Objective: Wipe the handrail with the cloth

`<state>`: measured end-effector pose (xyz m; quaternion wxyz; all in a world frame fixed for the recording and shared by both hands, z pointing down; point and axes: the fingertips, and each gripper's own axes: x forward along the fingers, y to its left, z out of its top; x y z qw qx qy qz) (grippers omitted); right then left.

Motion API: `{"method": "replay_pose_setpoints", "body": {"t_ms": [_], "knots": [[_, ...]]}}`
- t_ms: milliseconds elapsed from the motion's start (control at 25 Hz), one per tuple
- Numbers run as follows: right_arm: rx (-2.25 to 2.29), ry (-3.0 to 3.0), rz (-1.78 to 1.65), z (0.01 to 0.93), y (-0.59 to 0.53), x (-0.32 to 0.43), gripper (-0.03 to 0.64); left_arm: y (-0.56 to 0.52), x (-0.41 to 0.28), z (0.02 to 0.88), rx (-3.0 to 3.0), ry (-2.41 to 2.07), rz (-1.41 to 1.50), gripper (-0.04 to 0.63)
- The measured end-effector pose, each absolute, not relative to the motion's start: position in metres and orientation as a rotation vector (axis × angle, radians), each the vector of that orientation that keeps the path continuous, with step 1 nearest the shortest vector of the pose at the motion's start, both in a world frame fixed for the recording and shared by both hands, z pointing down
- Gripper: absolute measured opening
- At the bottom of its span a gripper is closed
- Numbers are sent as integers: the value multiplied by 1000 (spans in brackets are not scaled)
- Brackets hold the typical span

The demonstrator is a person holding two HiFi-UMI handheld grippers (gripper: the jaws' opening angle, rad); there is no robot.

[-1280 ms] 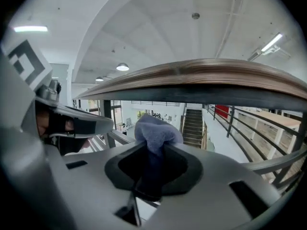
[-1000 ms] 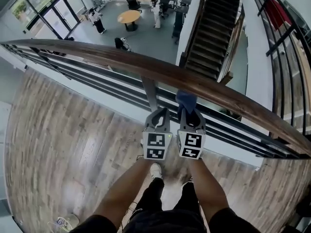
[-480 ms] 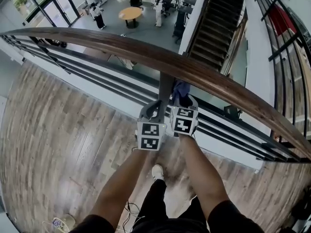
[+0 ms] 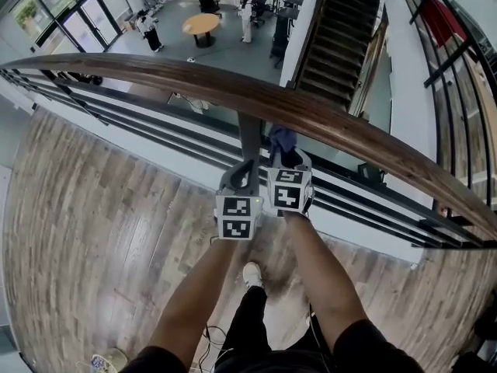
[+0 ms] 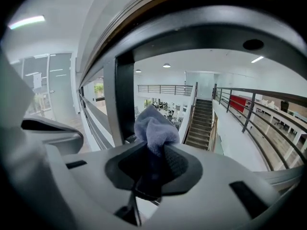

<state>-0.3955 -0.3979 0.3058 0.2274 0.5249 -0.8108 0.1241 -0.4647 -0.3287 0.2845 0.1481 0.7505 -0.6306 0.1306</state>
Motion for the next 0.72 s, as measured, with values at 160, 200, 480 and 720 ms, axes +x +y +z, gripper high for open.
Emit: {"method": "replay_pose_setpoints", "body": {"t_ms": [160, 200, 480, 720], "knots": [[1471, -2213, 359, 306, -394, -365, 80, -329, -440, 284, 2173, -1796, 383, 2], [1476, -2208, 358, 306, -392, -356, 80, -329, -433, 283, 2173, -1791, 379, 2], [1526, -2178, 358, 302, -383, -287, 80, -326, -374, 281, 2206, -1739, 393, 2], [1558, -2150, 381, 303, -375, -215, 80, -323, -295, 286, 2258, -1652, 415, 2]]}}
